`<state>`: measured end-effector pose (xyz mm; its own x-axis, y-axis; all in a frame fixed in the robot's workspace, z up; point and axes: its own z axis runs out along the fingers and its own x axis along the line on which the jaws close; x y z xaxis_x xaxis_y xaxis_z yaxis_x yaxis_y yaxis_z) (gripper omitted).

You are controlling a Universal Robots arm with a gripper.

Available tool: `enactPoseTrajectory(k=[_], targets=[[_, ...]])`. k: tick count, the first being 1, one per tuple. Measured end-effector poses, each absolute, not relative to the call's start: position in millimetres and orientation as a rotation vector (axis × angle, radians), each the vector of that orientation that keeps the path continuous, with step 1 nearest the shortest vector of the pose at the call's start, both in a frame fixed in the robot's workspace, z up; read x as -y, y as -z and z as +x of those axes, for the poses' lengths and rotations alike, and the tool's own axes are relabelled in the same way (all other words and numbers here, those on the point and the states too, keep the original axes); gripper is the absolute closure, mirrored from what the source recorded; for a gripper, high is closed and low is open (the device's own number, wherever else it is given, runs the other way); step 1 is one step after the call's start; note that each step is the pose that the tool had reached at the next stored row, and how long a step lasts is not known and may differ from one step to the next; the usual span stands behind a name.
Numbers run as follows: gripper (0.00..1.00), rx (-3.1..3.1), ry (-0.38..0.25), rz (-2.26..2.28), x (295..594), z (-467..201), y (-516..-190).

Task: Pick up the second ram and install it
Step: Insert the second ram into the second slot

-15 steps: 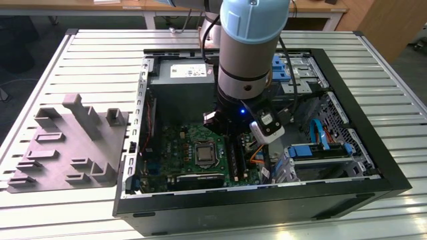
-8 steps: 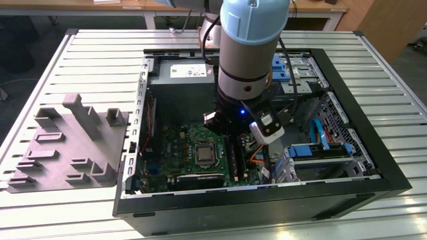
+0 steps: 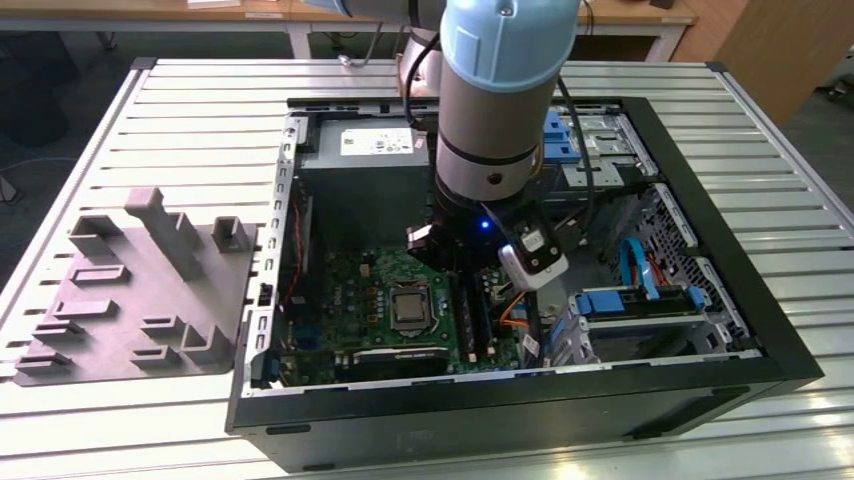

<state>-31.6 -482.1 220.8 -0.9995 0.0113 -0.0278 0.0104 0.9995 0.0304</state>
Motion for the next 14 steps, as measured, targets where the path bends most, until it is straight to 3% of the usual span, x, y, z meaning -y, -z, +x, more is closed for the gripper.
enactPoseTrajectory(k=[14], targets=[[0.87, -3.113, -0.047, 0.026, 482.1, -31.5, -220.1]])
